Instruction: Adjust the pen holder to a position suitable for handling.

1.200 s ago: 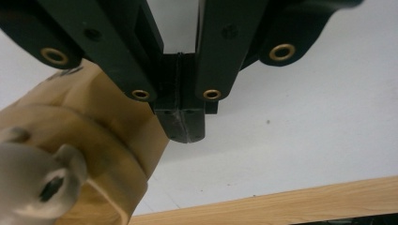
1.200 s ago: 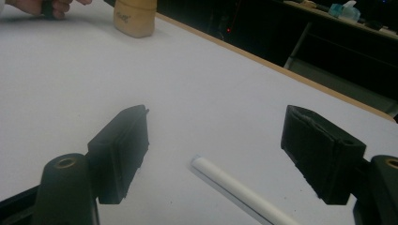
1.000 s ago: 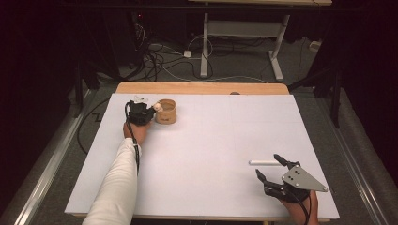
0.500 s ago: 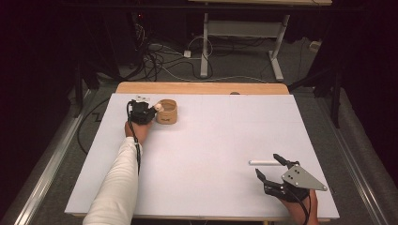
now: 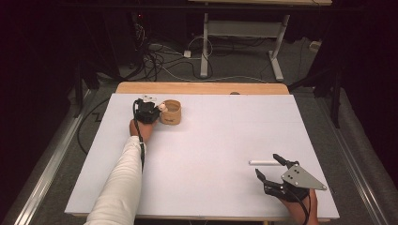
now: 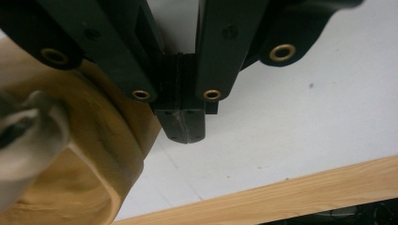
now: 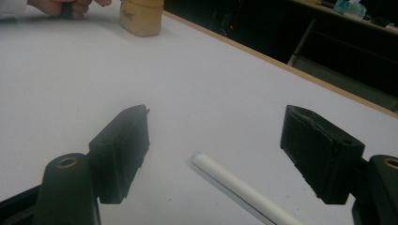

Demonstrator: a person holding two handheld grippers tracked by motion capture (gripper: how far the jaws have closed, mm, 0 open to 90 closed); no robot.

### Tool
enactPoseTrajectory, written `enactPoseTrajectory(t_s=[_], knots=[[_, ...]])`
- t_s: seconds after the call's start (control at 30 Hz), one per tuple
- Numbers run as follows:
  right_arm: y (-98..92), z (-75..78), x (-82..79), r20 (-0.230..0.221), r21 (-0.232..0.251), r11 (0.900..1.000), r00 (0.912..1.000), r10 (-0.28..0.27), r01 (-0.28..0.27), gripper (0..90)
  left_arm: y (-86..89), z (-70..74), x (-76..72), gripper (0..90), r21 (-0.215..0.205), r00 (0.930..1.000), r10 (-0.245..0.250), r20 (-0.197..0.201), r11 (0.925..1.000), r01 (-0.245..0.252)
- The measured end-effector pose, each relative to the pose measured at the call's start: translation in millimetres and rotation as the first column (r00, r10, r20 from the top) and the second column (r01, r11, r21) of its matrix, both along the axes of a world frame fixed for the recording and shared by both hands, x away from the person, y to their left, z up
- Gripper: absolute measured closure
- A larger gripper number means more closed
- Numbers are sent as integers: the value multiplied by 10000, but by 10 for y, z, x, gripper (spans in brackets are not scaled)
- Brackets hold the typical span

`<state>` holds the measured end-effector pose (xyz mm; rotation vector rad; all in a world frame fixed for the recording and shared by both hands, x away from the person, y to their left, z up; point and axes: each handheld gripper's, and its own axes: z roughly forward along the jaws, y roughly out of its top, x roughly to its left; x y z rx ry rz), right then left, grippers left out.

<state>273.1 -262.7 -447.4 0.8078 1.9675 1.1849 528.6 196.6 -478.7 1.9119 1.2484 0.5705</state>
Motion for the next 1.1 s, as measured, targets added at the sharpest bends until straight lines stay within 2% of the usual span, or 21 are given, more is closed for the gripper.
enactPoseTrajectory(t_s=[0.2, 0.57, 0.77, 0.87, 1.1], knots=[[4, -1, -1, -27, -48, 10000, 10000, 51, -51, 246, -130, -4, -18, 875, 107, 9992, -368, 142, 9993, 366], [-6, 28, -23, 148, -58, 10000, 9999, 31, -30, 252, -429, 4, -130, 875, 341, 9917, -1270, 213, 9914, 1262], [-5, 33, -31, 179, -83, 10000, 9998, 51, -49, 253, -607, 7, -268, 875, 516, 9869, -1586, 282, 9862, 1570], [-5, 32, -29, 138, -59, 9999, 9999, 98, -97, 253, -677, 9, -343, 875, 466, 9850, -1710, 236, 9844, 1698], [-8, 41, -39, 200, -52, 10000, 9998, 73, -72, 255, -802, 13, -445, 875, 535, 9837, -1787, 217, 9827, 1773]])
